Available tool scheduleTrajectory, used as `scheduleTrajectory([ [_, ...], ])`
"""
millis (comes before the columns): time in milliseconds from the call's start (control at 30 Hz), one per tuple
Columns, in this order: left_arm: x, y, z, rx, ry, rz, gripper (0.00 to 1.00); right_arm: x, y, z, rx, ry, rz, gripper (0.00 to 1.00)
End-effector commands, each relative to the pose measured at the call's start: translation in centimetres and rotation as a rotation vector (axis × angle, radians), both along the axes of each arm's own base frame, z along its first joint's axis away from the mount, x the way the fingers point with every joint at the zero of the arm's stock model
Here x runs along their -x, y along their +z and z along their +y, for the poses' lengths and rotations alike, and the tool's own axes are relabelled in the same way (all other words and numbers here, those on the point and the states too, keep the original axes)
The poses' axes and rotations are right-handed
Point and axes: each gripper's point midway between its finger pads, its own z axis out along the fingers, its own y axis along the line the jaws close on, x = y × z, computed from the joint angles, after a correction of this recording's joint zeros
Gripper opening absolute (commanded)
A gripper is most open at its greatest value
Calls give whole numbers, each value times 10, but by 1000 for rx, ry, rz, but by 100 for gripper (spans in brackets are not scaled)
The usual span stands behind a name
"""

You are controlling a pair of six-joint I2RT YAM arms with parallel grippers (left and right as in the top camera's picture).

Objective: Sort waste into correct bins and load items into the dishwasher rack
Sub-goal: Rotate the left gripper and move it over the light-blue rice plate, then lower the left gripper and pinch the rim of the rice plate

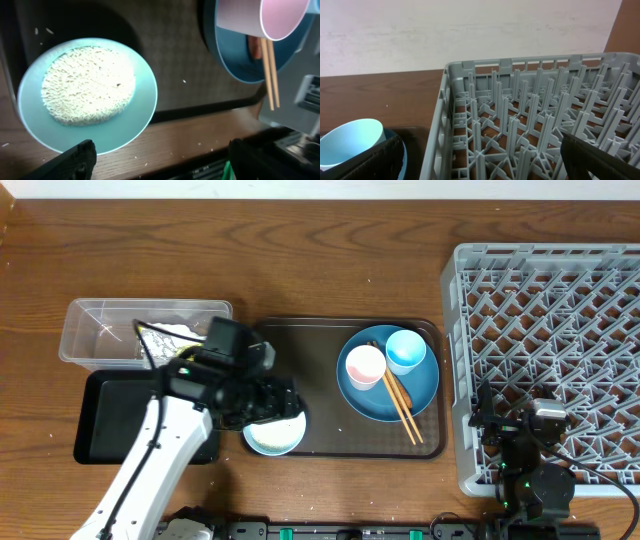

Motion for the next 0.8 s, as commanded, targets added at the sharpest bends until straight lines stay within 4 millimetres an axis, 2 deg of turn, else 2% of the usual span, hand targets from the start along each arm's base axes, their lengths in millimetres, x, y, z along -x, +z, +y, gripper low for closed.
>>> scheduleTrajectory([
  [0, -4, -10, 7, -151, 62, -30, 87, 0, 0, 4, -9, 13, -3, 99],
  [133, -7, -16, 13, -278, 125, -67, 86, 0, 0, 4, -9, 13, -3, 99],
  [400, -4, -29, -20, -289, 4, -107, 78, 0, 0, 4, -9, 13, -3, 99],
  [767, -2, -64, -16, -406, 3, -21, 78, 0, 0, 4, -9, 13, -3, 99],
])
